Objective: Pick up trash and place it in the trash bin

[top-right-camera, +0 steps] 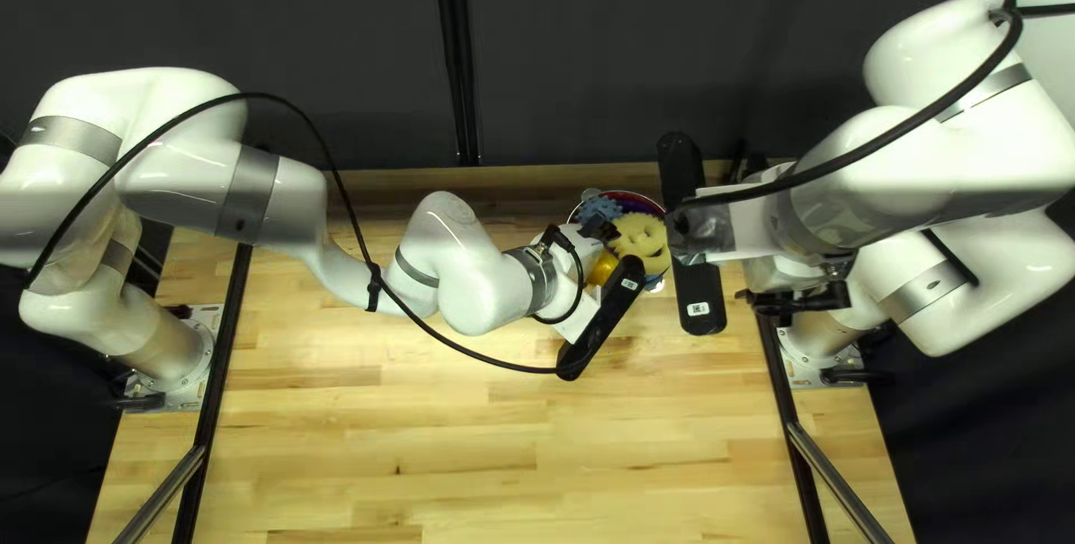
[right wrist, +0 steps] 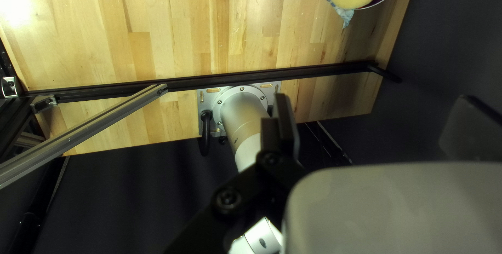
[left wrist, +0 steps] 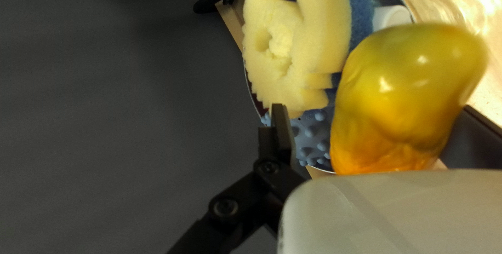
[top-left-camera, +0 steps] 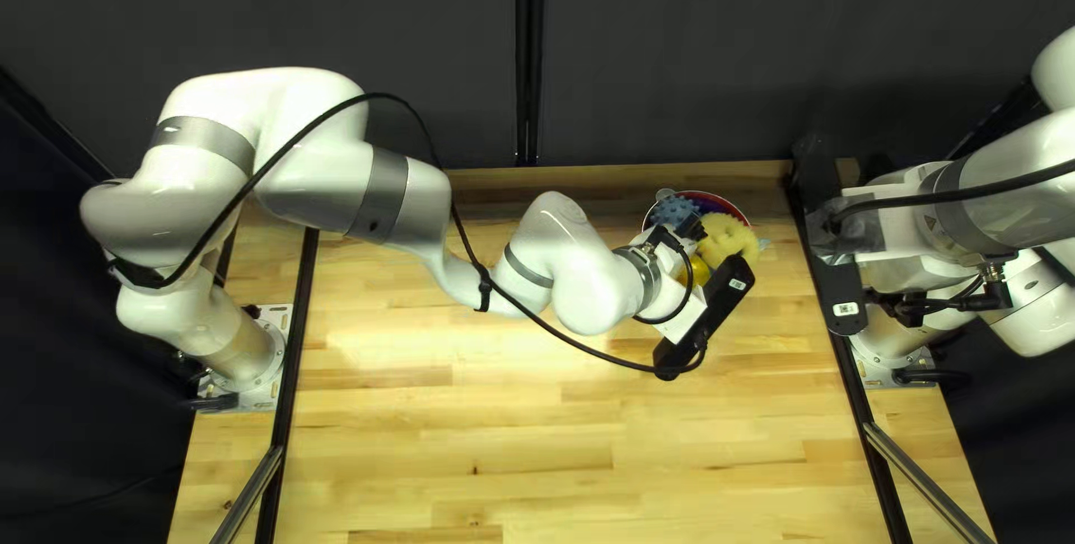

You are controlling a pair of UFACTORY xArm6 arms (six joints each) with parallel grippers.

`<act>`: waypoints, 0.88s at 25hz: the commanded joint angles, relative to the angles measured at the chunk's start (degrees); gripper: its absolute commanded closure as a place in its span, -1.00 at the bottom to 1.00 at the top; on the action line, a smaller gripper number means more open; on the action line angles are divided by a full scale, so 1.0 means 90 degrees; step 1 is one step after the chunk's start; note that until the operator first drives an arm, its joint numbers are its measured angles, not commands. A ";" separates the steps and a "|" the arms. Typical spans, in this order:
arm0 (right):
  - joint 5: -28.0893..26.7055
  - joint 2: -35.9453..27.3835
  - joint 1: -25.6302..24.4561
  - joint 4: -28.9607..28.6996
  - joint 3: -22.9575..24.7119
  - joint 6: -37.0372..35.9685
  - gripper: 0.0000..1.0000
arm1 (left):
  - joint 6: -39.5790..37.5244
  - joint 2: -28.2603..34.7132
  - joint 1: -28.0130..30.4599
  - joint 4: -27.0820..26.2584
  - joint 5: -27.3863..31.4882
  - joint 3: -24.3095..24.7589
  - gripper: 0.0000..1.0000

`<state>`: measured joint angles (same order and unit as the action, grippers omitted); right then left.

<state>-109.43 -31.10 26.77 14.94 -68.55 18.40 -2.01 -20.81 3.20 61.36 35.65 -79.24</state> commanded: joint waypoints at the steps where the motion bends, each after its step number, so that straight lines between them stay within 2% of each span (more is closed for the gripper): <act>1: 0.0000 0.0000 0.0000 0.0000 0.0000 0.0000 -1.00 | 0.0016 0.0134 -0.0109 0.0011 -0.0113 0.0130 -1.00; 22: 0.0000 0.0000 0.0000 0.0000 0.0000 0.0000 -1.00 | 0.0095 0.0351 -0.0488 0.0015 -0.0659 0.0419 -1.00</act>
<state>-109.43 -31.10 26.77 14.94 -68.55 18.40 -1.19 -17.72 -1.15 61.65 29.88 -75.58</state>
